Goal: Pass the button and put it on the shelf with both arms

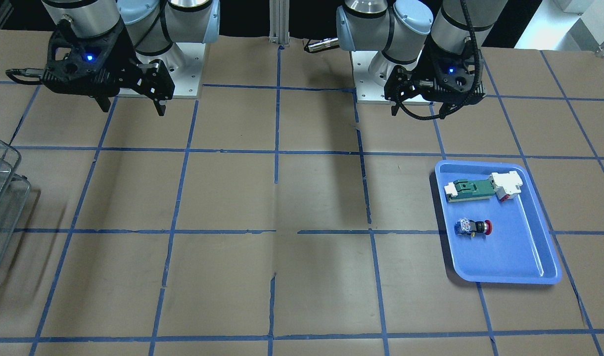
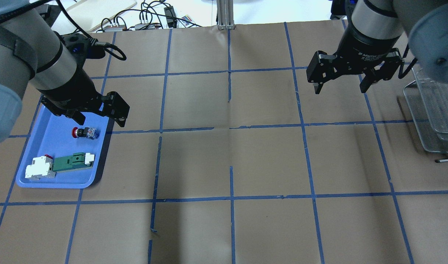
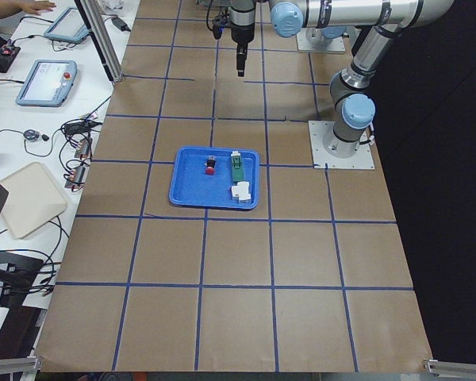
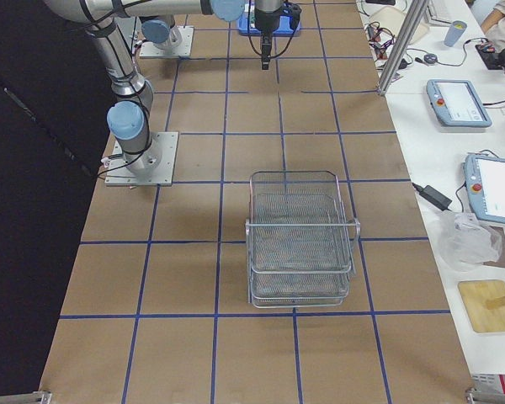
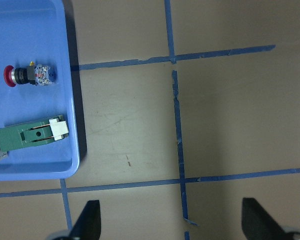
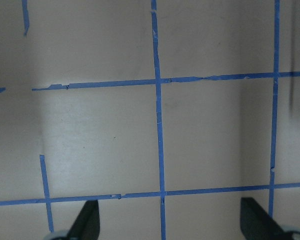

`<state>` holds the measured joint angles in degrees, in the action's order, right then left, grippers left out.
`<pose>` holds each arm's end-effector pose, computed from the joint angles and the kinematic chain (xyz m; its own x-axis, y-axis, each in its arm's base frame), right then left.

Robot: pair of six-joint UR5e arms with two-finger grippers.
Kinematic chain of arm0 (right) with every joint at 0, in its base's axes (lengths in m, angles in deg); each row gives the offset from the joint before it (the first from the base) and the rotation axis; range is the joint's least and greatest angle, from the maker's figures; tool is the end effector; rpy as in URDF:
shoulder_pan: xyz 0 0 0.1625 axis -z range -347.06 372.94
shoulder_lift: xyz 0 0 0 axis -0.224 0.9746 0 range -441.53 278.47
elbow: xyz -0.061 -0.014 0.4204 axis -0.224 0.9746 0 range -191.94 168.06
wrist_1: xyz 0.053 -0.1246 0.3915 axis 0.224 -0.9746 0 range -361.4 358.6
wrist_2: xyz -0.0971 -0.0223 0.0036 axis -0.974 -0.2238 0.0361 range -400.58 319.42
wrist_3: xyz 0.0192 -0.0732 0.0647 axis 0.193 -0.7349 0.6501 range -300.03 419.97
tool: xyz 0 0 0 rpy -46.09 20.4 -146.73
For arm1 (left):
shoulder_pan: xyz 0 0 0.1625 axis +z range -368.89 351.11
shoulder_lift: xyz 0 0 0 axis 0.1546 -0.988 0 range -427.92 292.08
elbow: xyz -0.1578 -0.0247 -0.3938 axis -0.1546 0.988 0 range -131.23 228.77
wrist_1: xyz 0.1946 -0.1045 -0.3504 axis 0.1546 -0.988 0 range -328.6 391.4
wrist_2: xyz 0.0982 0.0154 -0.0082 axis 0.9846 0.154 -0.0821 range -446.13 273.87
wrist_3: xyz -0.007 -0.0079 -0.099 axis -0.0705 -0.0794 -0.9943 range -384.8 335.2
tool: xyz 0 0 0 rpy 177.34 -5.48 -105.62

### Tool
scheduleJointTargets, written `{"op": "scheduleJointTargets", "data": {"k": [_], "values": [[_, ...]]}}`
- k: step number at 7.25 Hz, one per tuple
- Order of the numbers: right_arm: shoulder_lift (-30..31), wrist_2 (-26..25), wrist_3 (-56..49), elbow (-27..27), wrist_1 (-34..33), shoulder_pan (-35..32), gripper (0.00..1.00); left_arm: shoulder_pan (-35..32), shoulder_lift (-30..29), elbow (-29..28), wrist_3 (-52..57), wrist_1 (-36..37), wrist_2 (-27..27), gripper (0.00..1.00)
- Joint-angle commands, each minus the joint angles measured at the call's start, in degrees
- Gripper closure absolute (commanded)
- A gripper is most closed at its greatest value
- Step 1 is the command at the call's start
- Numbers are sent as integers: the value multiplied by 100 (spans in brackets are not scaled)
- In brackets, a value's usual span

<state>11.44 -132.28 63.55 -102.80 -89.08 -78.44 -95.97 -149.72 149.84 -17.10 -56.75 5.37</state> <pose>0.1416 -0.4660 0.5015 -0.9988 0.0383 0.0298 0.0384 0.9993 0.0020 -0.1086 -0.4351 0.4621 -0.9962 0.0837 -0.0236 0.0832 0.9963 0.0210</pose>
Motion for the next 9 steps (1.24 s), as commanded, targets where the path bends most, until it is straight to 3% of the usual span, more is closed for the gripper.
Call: {"op": "scheduleJointTargets", "data": {"k": [1, 9], "values": [[36, -50, -24, -1, 40, 7, 0, -2, 6, 9, 3, -1, 0, 0], [89, 38, 2, -1, 14, 16, 0, 7, -29, 9, 12, 16, -8, 0]]}}
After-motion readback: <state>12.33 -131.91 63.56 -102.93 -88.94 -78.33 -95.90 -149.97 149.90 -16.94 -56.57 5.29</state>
